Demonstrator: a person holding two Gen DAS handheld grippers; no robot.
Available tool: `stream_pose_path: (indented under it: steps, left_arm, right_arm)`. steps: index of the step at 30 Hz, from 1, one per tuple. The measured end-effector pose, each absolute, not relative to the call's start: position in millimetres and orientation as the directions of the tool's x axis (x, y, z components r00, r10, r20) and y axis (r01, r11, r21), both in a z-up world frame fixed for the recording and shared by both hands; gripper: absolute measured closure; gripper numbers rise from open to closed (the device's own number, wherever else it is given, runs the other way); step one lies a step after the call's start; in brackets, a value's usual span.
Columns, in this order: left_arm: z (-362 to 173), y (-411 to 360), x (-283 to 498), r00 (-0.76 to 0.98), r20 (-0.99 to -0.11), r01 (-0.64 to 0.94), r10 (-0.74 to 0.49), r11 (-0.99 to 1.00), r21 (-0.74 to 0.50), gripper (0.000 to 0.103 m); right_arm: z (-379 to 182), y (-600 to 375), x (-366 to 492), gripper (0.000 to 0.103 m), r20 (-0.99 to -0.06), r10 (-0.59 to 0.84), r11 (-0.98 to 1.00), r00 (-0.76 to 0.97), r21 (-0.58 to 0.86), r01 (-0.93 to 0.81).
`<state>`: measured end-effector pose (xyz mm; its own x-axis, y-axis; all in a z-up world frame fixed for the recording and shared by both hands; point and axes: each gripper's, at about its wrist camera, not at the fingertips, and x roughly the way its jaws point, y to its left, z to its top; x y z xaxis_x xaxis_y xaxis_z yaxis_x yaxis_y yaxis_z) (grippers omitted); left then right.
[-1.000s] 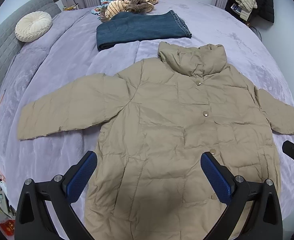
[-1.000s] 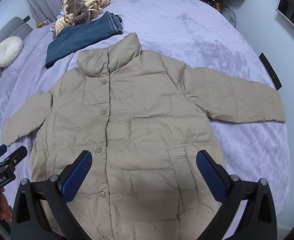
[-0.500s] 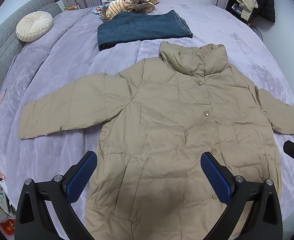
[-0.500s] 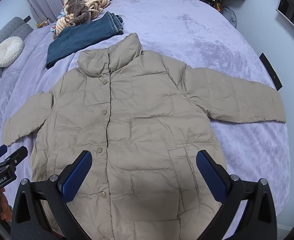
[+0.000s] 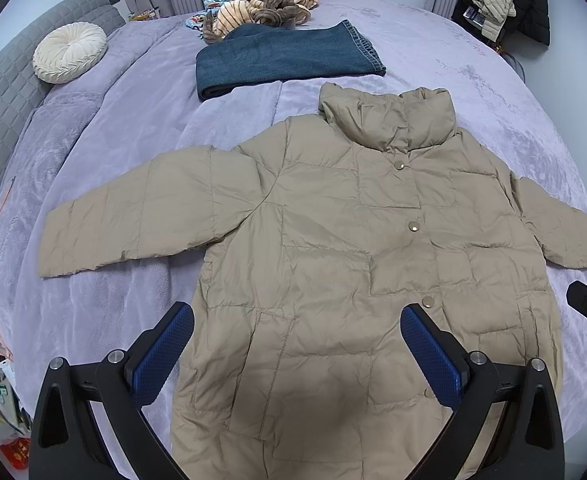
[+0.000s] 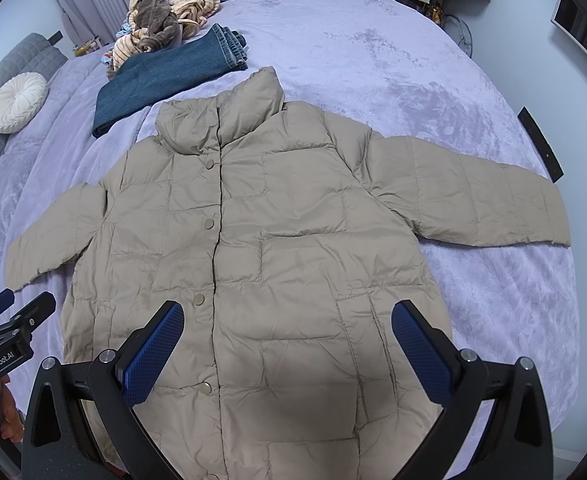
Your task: Fold large clothes
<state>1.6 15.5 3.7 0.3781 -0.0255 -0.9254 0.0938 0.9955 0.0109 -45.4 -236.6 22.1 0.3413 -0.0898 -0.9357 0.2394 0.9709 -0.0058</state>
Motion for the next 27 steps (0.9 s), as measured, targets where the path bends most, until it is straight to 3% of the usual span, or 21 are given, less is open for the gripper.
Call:
stream_pose_path:
  steps: [27]
  left_arm:
    - [0.1,19.1,-1.5,0.375,-0.927,0.087,-0.019,0.996,0.015,0.000]
  right_arm:
    - [21.5,-235.0,-45.5,0.000,-0.935,-0.090,0.971,0.343,-0.006,0.239]
